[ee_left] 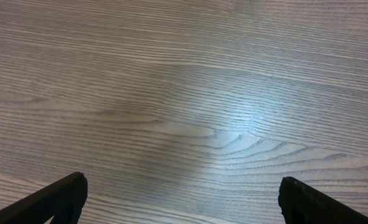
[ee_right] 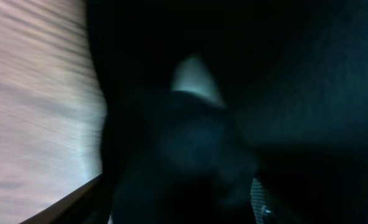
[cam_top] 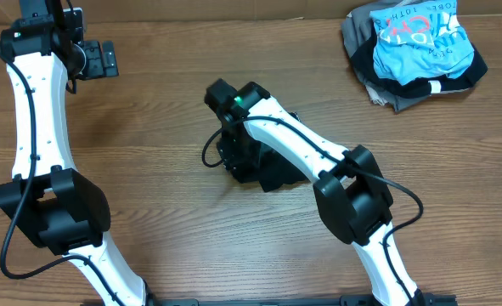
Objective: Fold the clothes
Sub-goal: 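Grasp the folded black bundle with the right gripper and lift it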
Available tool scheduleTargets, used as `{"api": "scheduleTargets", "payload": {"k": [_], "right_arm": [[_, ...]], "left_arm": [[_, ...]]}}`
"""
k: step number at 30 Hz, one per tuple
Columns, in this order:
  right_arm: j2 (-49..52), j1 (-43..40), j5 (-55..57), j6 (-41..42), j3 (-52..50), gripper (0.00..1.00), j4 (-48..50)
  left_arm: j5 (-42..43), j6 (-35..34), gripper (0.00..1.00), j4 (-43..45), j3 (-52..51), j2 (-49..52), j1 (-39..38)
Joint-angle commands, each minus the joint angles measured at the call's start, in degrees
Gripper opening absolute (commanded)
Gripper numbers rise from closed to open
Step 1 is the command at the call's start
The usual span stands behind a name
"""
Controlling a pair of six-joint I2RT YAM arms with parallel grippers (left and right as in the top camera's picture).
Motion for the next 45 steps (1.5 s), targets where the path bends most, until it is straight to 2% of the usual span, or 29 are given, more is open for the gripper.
{"api": "scheduleTargets", "payload": {"k": [1, 5, 15, 19, 27, 32, 34, 45], "right_arm": [[0.2, -2.16, 0.52, 0.02, -2.75, 0.74, 1.25], [0.2, -4.24, -2.78, -0.24, -3.56, 0.75, 3.21], [0.31, -11.28, 0.92, -0.31, -6.71, 0.75, 2.08], [0.15, -14.4, -3.21, -3.08, -6.67, 0.74, 1.01], [-0.7, -14.29, -4.63, -2.97, -0.68, 0.75, -2.78], [-0.7, -14.14, -5.11, -0.02, 2.8, 0.77, -2.08], [-0.68, -14.14, -5.05, 1.44, 2.8, 0.8, -0.26], [-0.24, -12.48, 2.25, 6.99, -1.88, 0.8, 5.51]], "left_arm": [[0.09, -0.74, 1.0, -0.42, 1.05, 0.31, -0.31], [0.35, -0.76, 1.0, -0.46, 1.05, 0.31, -0.28], [1.6, -0.76, 1.0, -0.66, 1.05, 0.31, -0.28], [1.6, -0.76, 1.0, -0.68, 1.05, 0.31, -0.28], [1.77, -0.76, 1.0, -0.63, 1.05, 0.33, -0.31], [3.13, -0.76, 1.0, -0.57, 1.05, 0.76, -0.28], [3.54, -0.76, 1.0, -0.57, 1.05, 1.22, -0.31], [4.98, -0.74, 1.0, -1.77, 1.05, 3.91, -0.39]]}}
